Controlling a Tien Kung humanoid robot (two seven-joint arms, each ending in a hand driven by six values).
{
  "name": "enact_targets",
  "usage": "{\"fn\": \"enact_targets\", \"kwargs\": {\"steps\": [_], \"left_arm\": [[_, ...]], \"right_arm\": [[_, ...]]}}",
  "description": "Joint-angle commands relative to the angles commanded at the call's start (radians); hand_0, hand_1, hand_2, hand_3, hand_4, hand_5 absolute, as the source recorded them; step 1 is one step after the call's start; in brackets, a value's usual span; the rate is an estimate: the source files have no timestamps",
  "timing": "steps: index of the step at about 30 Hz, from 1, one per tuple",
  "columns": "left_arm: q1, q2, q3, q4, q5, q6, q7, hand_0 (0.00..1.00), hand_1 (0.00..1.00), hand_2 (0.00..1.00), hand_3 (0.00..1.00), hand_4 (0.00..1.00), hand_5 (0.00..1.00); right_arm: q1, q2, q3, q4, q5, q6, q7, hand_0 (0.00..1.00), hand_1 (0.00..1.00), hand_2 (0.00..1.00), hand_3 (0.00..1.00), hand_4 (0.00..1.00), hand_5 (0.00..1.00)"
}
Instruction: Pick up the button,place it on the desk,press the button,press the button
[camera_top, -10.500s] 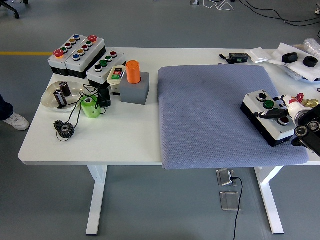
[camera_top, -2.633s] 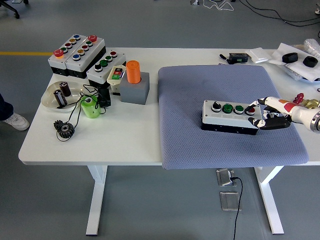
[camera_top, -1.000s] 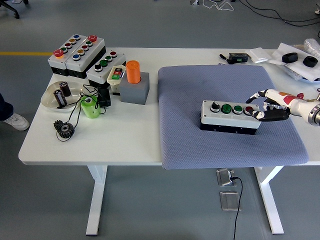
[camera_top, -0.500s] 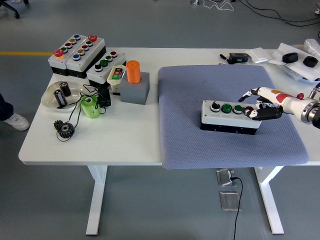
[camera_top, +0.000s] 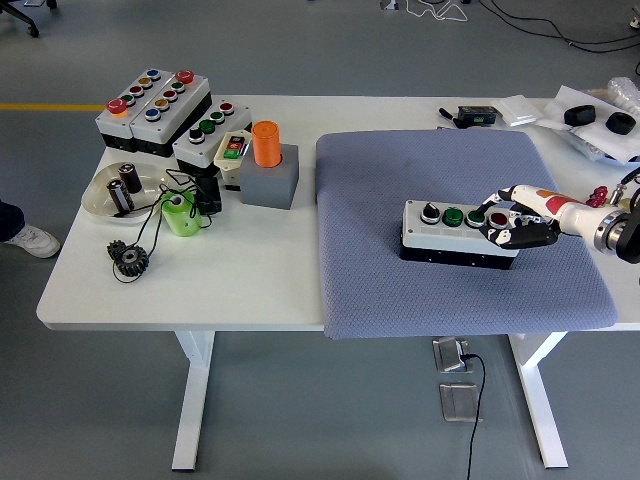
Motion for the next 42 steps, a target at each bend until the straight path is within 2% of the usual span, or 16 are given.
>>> {"fn": "enact_targets", "kwargs": {"steps": [10,16,31,34,35,40,41,42], "left_arm": [[0.013,-0.004,0.027,0.003,-0.014,-0.001,0.001,0.717,0.782,0.813,0.676,0.434,0.963],[0.023,-0.005,0.043,0.004,-0.023,-0.001,0.0,0.716,0.782,0.814,0.675,0.433,0.964],[0.036,-0.004,0.051,0.004,-0.024,-0.003,0.0,0.715,0.78,0.813,0.674,0.431,0.962],[0.035,-0.004,0.047,0.003,-0.022,-0.003,0.0,0.715,0.78,0.813,0.674,0.431,0.962],[0.034,-0.004,0.047,0.004,-0.022,-0.003,0.0,0.715,0.781,0.813,0.674,0.431,0.962],[0.033,-0.005,0.041,0.003,-0.02,-0.003,0.0,0.715,0.781,0.813,0.674,0.431,0.962],[0.032,-0.005,0.042,0.003,-0.021,-0.003,0.0,0.715,0.781,0.813,0.674,0.43,0.963],[0.032,-0.005,0.042,0.004,-0.021,-0.003,0.0,0.715,0.781,0.813,0.674,0.43,0.963]], "right_arm": [[-0.011,0.016,-0.031,-0.028,-0.002,0.0,-0.001,0.206,0.002,0.117,0.76,0.616,0.489],[-0.018,0.015,-0.04,-0.022,-0.004,0.0,-0.001,0.206,0.002,0.117,0.76,0.616,0.489],[-0.055,-0.045,0.137,0.075,0.039,-0.014,0.018,0.207,0.002,0.118,0.766,0.616,0.494],[-0.067,-0.049,0.176,0.074,0.079,-0.022,0.022,0.207,0.002,0.118,0.766,0.616,0.494],[-0.071,-0.05,0.186,0.071,0.1,-0.026,0.024,0.237,0.002,0.16,0.786,0.616,0.495],[-0.106,-0.052,0.243,0.024,0.292,-0.056,0.023,0.237,0.002,0.16,0.786,0.616,0.495],[-0.113,-0.052,0.253,0.015,0.338,-0.053,0.014,0.311,0.074,0.282,0.878,0.62,0.514],[-0.115,-0.052,0.256,0.012,0.377,-0.052,0.011,0.311,0.074,0.282,0.878,0.62,0.514]]}}
